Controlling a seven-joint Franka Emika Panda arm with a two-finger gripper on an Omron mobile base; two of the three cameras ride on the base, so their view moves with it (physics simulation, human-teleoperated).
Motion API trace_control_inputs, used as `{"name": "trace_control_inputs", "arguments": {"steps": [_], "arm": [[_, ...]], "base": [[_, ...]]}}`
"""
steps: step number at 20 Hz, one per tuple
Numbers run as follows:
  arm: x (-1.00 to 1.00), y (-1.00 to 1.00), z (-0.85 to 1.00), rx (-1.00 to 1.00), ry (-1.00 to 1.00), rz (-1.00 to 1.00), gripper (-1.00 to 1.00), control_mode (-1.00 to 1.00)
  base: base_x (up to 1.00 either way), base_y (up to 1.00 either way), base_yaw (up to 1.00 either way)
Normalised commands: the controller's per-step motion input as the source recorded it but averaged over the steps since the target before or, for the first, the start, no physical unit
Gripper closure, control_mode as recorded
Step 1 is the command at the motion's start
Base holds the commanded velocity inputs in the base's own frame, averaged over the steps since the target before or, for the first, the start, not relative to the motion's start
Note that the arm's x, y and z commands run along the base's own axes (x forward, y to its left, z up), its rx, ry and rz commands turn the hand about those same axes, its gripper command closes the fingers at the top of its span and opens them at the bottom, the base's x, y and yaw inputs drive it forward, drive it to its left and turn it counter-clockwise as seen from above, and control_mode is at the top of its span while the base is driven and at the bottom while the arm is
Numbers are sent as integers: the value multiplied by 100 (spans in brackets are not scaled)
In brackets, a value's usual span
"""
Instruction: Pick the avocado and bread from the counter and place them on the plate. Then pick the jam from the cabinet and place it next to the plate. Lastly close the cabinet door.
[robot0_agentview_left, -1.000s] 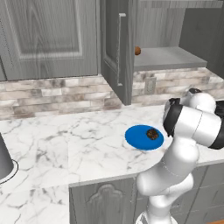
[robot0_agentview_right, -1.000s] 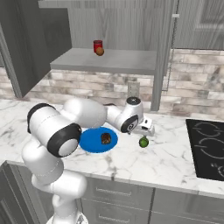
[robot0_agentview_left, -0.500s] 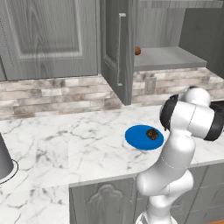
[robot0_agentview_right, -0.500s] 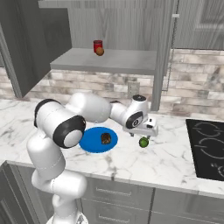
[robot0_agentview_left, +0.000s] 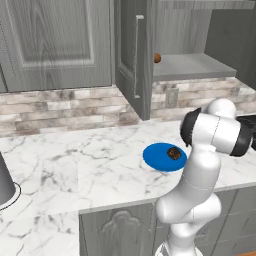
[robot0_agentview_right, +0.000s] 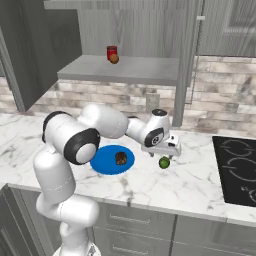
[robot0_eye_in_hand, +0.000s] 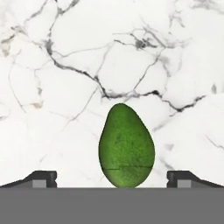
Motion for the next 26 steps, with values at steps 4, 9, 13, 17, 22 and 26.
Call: {"name": "trace_control_inputs", "arguments": {"steps": [4,9,13,17,22,26], "arm": [[9,-5,-22,-2,4,3,-100,-100],[0,-17,-22,0,1,3,-100,-100],[0,-18,-21,0,0,3,-100,-100],[4,-5,-22,0,0,5,-100,-100],[3,0,-6,0,0,2,100,-100],[0,0,31,2,-1,-1,100,-100]], "base": [[0,0,0],[0,0,0],[0,0,0],[0,0,0],[0,0,0],[0,0,0]]}}
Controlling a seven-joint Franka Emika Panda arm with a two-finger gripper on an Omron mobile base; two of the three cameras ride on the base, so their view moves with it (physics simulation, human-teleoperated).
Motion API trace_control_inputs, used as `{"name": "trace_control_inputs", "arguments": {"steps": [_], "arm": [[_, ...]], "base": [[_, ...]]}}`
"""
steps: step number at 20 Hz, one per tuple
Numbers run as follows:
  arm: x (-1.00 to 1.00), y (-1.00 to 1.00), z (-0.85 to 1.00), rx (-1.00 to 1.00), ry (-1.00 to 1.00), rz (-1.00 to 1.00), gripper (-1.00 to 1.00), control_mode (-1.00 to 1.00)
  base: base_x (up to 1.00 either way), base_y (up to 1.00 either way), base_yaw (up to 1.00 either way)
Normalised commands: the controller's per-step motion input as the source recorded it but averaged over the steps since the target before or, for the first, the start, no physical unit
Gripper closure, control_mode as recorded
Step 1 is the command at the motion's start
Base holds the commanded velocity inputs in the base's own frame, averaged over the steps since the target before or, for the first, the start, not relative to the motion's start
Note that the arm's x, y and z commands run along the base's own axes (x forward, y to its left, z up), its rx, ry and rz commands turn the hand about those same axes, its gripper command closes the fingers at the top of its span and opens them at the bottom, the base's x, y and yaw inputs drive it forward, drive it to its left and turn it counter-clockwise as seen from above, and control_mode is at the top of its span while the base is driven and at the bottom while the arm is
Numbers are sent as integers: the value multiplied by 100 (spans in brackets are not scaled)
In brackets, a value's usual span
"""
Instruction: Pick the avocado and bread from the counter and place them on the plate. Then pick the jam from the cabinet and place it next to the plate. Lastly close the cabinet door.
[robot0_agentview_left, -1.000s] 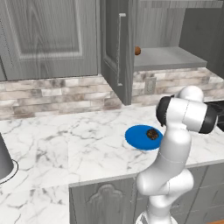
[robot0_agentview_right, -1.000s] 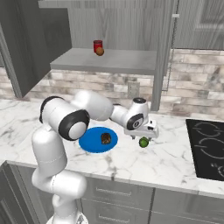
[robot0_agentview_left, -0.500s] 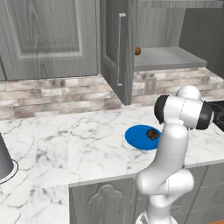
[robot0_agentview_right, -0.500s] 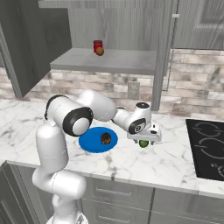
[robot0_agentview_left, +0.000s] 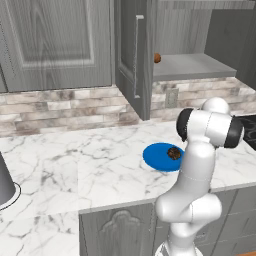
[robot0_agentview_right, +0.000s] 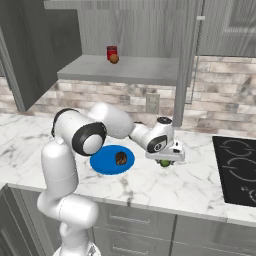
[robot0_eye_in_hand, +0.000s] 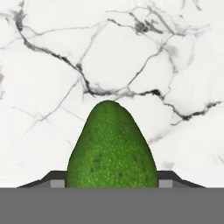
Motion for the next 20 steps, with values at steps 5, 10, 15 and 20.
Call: {"name": "trace_control_inputs", "arguments": {"steps": [5,10,15,20], "arm": [[-1,4,91,8,-6,1,100,-100],[-3,49,46,6,-7,6,100,-100],[0,62,13,3,-9,6,100,-100],[-2,56,11,1,-6,4,100,-100]], "base": [[0,0,0],[0,0,0],[0,0,0],[0,0,0]]}}
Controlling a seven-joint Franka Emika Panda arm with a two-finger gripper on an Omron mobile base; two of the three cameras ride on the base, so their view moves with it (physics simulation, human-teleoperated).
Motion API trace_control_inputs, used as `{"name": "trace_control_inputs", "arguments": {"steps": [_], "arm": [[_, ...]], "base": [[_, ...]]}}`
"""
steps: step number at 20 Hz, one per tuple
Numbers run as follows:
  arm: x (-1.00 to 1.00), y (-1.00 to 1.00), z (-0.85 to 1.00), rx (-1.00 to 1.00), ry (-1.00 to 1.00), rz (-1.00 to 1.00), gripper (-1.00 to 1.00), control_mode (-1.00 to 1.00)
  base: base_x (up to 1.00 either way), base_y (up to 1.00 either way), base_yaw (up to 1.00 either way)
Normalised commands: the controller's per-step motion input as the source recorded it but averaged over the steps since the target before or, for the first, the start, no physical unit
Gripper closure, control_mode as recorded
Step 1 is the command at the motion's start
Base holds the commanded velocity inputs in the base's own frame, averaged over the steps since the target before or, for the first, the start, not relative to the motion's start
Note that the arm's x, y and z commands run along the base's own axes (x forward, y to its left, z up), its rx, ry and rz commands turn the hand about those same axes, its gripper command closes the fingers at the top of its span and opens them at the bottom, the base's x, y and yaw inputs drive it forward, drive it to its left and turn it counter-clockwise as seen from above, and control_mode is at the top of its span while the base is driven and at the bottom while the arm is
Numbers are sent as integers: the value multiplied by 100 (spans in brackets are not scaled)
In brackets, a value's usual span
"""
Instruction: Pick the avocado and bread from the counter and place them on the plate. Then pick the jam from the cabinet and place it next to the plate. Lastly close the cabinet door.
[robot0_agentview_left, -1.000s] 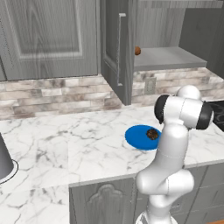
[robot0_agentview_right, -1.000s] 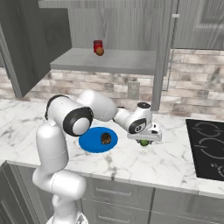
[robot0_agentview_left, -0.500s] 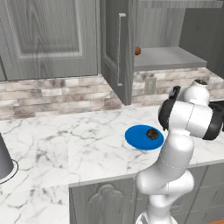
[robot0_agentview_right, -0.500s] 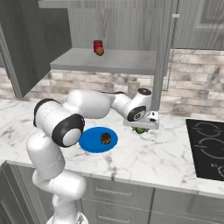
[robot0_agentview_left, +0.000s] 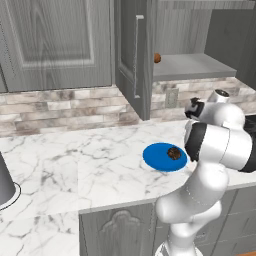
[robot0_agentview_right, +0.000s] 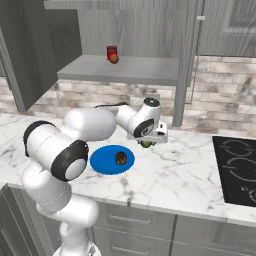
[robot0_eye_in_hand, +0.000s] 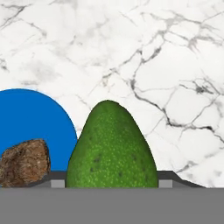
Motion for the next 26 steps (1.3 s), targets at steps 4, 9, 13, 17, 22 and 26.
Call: {"name": "trace_control_inputs", "arguments": {"steps": [4,9,13,17,22,26], "arm": [[0,60,4,0,0,3,100,-100],[0,76,0,0,0,4,100,-100],[5,85,-1,0,1,4,100,-100],[3,80,-12,0,5,4,100,-100],[3,57,-32,-8,13,3,100,-100],[0,10,-42,-14,12,5,100,-100]], "base": [[0,0,0],[0,0,0],[0,0,0],[0,0,0],[0,0,0],[0,0,0]]}}
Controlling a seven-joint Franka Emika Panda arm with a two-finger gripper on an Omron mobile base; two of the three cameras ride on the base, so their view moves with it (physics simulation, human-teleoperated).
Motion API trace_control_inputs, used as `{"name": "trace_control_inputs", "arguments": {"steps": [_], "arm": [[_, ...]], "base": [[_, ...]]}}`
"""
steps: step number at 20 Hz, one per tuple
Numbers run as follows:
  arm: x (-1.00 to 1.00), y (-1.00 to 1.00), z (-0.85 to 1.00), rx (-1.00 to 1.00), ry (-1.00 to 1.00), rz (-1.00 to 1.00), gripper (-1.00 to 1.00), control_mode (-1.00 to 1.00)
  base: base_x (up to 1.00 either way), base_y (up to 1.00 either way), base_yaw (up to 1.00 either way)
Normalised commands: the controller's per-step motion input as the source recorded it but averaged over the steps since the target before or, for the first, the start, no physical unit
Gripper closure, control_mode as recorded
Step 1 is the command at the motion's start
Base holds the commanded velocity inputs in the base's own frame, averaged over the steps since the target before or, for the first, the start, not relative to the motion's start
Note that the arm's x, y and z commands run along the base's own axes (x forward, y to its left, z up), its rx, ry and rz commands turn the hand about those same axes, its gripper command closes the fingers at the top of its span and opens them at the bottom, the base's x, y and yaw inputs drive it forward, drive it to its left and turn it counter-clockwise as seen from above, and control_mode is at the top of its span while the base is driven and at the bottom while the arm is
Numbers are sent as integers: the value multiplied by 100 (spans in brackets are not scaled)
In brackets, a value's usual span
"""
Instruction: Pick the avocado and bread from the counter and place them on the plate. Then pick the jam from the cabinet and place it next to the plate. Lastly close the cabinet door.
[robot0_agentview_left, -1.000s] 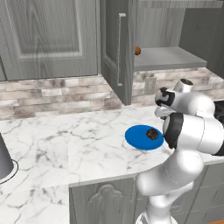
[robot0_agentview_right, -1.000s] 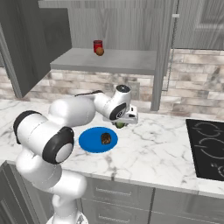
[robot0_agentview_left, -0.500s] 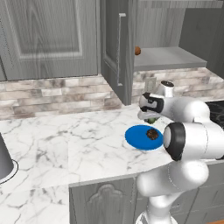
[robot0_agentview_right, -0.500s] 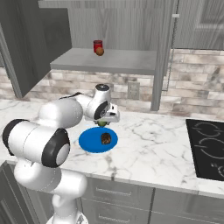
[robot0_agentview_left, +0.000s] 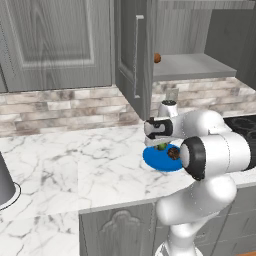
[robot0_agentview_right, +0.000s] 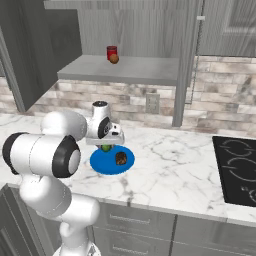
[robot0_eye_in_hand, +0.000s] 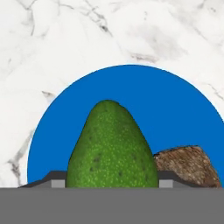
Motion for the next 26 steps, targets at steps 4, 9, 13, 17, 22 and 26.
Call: {"name": "trace_control_inputs", "arguments": {"steps": [4,9,13,17,22,26], "arm": [[10,1,-37,-11,6,4,100,-100],[1,0,-35,-3,1,5,100,-100],[0,0,-27,0,0,5,100,-100],[0,0,-7,0,0,2,-100,-100],[0,0,1,0,0,0,-100,-100],[-6,0,27,1,0,0,-100,-100]], "base": [[0,0,0],[0,0,0],[0,0,0],[0,0,0],[0,0,0],[0,0,0]]}}
